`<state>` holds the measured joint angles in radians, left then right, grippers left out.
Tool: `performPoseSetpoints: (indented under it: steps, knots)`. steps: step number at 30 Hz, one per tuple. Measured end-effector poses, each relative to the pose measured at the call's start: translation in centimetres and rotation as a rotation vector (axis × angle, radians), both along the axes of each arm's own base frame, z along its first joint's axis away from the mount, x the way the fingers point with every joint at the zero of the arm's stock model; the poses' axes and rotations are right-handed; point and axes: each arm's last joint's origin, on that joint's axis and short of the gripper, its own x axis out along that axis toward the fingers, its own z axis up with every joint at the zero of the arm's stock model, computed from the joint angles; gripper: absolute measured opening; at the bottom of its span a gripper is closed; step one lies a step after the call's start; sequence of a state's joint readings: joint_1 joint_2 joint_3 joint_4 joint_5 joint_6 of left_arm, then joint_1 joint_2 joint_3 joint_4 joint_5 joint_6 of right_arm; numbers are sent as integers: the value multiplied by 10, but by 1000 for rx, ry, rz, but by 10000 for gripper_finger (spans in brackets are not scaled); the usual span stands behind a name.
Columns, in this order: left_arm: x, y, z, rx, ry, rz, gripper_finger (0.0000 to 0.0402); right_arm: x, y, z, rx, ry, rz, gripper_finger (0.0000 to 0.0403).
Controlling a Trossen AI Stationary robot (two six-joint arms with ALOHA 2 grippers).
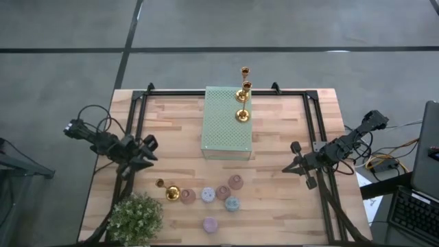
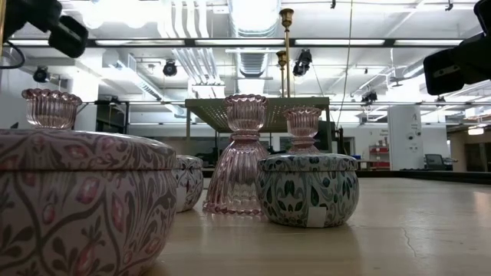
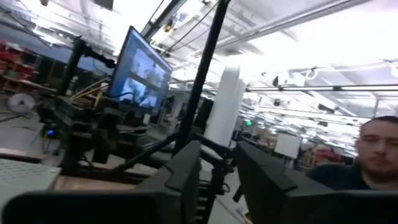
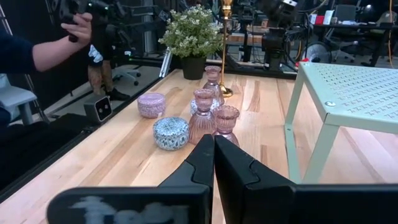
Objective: Pick & Place candle stick holders
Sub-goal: Put the gold candle holder on the shelf aligned with other gold candle holders
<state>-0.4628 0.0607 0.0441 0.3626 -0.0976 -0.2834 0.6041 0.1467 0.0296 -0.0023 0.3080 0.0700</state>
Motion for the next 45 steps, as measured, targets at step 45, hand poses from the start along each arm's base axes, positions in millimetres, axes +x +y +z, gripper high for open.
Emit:
performPoseSetpoints:
  steps: [45]
  knots:
    - [34, -26, -33, 178, 237, -196, 222, 0, 0, 0, 0, 0, 0, 8]
